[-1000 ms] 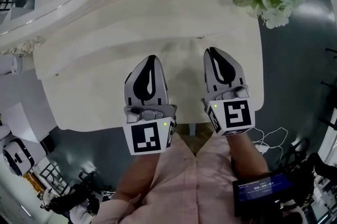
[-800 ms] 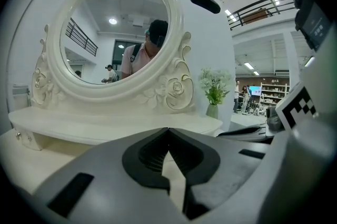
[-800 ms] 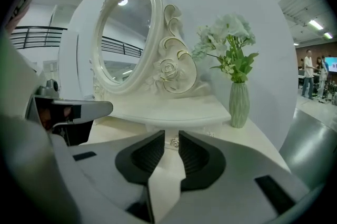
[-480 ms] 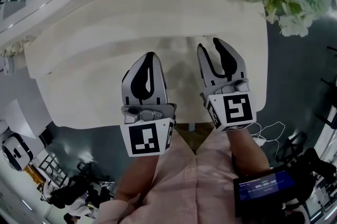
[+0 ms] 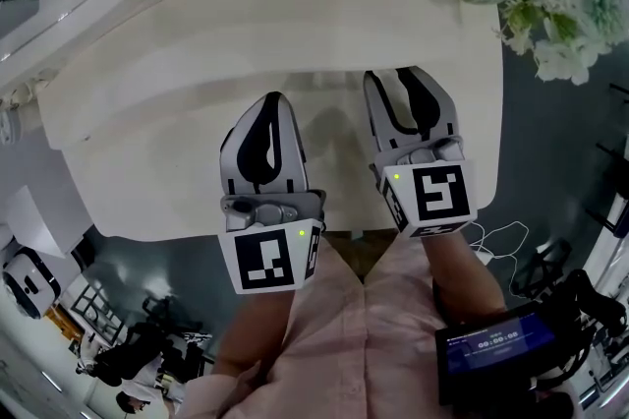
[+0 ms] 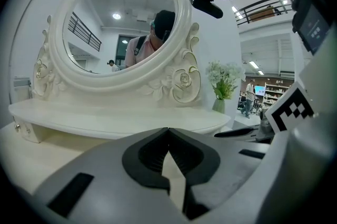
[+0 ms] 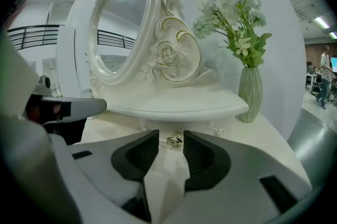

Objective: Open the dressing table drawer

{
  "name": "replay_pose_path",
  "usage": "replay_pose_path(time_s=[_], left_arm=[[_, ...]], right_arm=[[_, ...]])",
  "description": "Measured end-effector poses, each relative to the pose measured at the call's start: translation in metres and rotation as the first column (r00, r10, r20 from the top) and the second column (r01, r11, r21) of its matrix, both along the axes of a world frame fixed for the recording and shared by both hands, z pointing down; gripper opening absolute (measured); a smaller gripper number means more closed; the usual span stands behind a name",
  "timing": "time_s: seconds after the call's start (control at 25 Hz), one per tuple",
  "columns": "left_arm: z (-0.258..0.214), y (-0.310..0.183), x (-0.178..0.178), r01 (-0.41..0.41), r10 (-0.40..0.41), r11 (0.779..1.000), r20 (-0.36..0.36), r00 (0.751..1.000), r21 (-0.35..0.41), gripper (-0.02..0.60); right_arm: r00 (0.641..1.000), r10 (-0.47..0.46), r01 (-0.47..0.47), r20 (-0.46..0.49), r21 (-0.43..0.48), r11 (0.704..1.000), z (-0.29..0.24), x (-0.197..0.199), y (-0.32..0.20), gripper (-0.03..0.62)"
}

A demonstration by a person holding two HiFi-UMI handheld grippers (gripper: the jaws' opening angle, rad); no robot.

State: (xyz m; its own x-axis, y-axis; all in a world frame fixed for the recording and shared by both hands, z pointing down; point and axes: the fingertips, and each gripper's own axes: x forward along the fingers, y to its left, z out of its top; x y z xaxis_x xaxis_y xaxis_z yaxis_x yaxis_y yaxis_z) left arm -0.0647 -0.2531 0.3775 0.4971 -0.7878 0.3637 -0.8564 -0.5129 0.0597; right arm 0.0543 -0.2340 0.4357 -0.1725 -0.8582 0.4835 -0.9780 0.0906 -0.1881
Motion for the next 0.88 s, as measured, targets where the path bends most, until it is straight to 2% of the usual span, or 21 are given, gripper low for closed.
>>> replay_pose_path(time_s=[0.48,0.6,0.88], left_arm=[[0.0029,-0.0032,-0.0084,0.017,-0.017,1.0,0.0,1.0,-0.01,0.021],[0.0023,-0.0026,-0.0091,0.02,-0.02,1.0,-0.001,1.0,-0.008,0.021],[-0.0014,0.0015,-0.0099,0.02,-0.02,1.0,0.001,1.0,-0.002,0.021]], right_arm=[[1.0,0.019,-0.019,-0.017,-0.018,1.0,0.0062,0.0014,-0.0074,0.143],[0.999,0.031,-0.032,-0.026,-0.025,0.999,0.0073,0.0036,-0.0074,0.114],[0.999,0.036,-0.037,-0.025,-0.026,0.999,0.0067,0.0034,-0.0061,0.109]])
